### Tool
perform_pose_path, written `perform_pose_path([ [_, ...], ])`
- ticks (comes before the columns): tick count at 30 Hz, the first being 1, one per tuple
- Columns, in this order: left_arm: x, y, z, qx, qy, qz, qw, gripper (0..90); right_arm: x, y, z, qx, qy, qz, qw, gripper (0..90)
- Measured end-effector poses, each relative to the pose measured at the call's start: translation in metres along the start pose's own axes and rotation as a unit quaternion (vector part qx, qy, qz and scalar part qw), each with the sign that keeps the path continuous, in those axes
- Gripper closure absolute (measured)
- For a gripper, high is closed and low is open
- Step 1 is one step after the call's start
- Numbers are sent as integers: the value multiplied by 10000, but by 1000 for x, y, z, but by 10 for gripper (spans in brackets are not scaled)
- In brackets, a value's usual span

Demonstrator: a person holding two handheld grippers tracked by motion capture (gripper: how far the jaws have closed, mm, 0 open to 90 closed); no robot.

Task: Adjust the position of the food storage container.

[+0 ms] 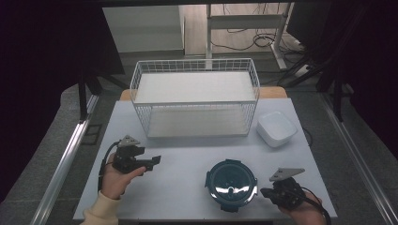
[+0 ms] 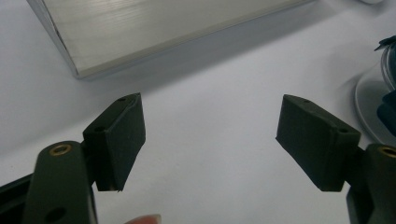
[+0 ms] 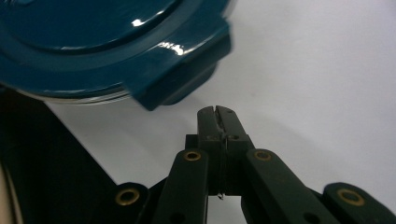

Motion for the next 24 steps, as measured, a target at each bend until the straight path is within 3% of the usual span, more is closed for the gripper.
perform_pose_path([
  [6, -1, -3, -2, 56, -20, 10, 10000, 235, 6, -8, -2, 206, 87, 131, 9997, 894],
  [10, -3, -4, -2, 77, -47, 9, 10000, 235, 15, -13, 1, 195, 154, 343, 9991, 894],
  [15, -5, -4, -2, 78, -79, 12, 9999, 235, 18, -19, 1, 235, 144, 428, 9987, 894],
  [24, -4, -5, -3, 89, -67, 37, 9999, 233, 18, -21, 8, 47, -21, 292, 9996, 895],
])
Point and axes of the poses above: each handheld gripper's, and its own axes: y roughly backward along the jaws, z roughly out of its top, x roughly to its left, the point moved 9 cm from there along -y, roughly forward along the jaws, and after that the axes turned 13 degrees about z, right-handed, at the moved point
